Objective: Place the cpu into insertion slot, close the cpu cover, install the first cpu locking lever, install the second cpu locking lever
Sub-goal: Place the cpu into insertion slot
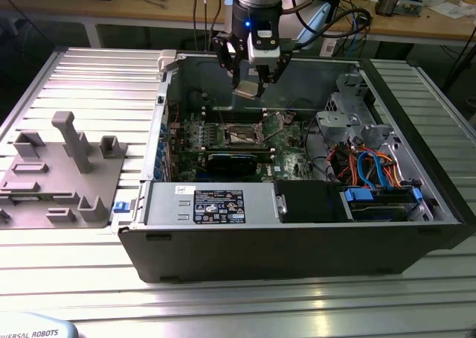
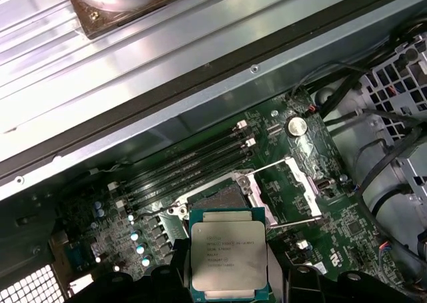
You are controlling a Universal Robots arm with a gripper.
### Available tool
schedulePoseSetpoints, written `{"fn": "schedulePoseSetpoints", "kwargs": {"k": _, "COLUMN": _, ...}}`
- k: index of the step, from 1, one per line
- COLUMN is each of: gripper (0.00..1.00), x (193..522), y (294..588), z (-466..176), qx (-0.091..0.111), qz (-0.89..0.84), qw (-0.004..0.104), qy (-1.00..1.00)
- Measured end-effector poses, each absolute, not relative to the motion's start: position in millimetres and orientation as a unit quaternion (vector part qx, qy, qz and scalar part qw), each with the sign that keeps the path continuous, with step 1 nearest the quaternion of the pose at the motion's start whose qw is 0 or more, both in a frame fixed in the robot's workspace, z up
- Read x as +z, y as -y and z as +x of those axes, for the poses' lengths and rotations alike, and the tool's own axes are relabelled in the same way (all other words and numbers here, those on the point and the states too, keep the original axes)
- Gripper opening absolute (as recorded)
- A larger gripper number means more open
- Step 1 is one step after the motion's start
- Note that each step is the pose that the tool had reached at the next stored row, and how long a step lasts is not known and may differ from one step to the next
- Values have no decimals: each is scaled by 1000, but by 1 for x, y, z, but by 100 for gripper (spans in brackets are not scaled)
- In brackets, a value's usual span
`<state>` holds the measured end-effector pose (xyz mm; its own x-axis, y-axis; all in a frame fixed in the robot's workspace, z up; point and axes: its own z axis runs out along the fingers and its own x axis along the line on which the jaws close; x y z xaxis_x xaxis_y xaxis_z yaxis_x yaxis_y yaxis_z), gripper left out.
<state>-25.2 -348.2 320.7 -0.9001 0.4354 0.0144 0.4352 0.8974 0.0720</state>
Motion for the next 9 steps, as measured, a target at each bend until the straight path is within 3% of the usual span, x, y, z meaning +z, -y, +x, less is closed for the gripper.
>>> {"fn": "schedulePoseSetpoints", "kwargs": {"k": 9, "gripper": 54, "x": 321, "y": 348, "z": -25, "qx": 36, "qz": 227, "qw": 1, "qy": -973}}
